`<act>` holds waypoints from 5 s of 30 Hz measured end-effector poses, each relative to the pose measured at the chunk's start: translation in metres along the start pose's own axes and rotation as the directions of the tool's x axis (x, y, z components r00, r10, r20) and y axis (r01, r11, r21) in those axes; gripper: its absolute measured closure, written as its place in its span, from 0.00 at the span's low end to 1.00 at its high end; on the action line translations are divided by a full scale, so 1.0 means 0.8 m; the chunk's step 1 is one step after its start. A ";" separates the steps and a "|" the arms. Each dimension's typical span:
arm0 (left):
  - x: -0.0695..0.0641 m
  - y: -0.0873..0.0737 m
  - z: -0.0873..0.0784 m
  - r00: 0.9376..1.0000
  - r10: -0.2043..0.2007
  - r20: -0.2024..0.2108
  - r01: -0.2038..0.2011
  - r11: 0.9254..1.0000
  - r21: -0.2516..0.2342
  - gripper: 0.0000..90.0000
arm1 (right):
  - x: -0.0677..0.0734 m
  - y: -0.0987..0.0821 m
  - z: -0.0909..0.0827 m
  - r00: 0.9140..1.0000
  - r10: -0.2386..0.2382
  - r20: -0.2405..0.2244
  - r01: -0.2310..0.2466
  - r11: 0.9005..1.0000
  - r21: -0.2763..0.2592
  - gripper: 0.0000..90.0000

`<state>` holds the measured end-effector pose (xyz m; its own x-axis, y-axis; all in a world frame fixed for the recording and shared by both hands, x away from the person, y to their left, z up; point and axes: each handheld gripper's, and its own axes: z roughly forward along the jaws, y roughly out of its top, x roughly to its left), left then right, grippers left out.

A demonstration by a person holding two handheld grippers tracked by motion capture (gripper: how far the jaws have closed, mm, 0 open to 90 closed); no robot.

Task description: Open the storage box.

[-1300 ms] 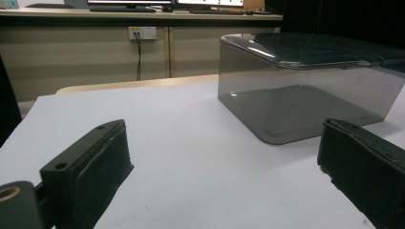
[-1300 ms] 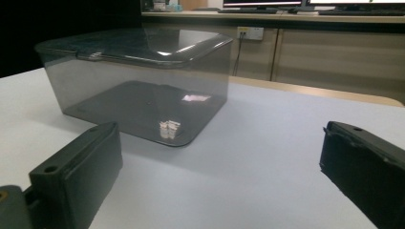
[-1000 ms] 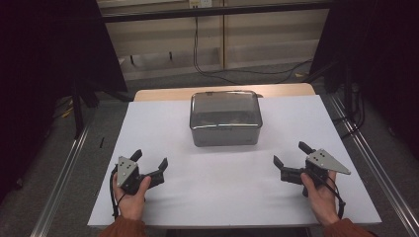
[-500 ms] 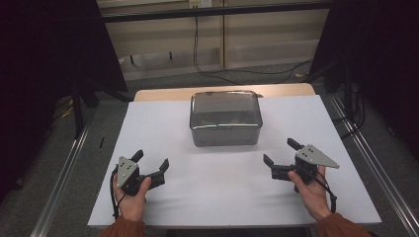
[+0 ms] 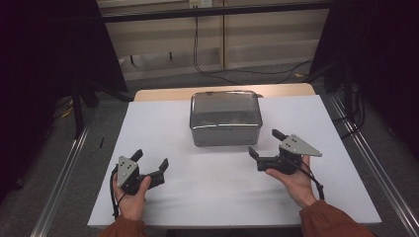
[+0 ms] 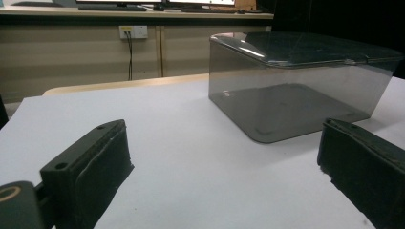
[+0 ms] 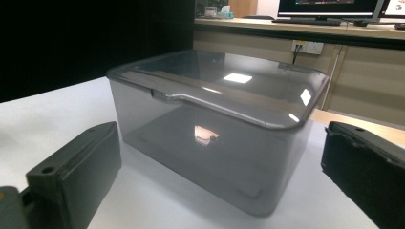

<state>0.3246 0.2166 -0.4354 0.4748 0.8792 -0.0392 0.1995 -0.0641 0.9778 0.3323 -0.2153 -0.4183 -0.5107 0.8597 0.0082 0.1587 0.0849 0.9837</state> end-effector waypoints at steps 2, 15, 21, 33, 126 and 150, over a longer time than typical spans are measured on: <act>0.000 0.000 0.000 1.000 -0.002 -0.003 0.002 1.000 0.005 0.04 | 0.002 0.002 0.006 1.000 0.001 -0.004 -0.001 1.000 0.002 0.00; 0.002 0.000 0.001 1.000 -0.001 0.001 0.001 1.000 0.020 0.04 | 0.020 0.033 0.031 0.995 -0.096 -0.029 0.095 0.995 -0.034 0.02; 0.004 0.000 0.000 1.000 -0.003 0.000 0.003 1.000 0.026 0.04 | 0.029 0.039 0.041 0.980 -0.199 -0.024 0.199 0.980 -0.011 0.04; 0.006 -0.001 0.001 1.000 -0.004 0.001 0.004 0.999 0.043 0.04 | 0.040 0.044 0.059 0.899 -0.437 0.014 0.435 0.898 0.056 0.09; -0.004 0.004 0.017 0.989 -0.017 0.144 0.013 1.000 0.026 0.04 | 0.081 0.021 0.105 0.318 -0.948 0.027 0.928 0.317 0.197 0.87; -0.020 0.026 0.052 0.981 0.014 0.192 -0.025 0.998 0.055 0.02 | 0.079 0.036 0.105 0.326 -0.944 0.050 0.927 0.330 0.178 0.88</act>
<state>0.3568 0.1818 -0.4230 0.6334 0.7712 -0.0642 0.2344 -0.1122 0.9656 0.3759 -0.1162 -0.4049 -0.2739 0.2254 -0.9350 -0.2706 0.9148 0.2998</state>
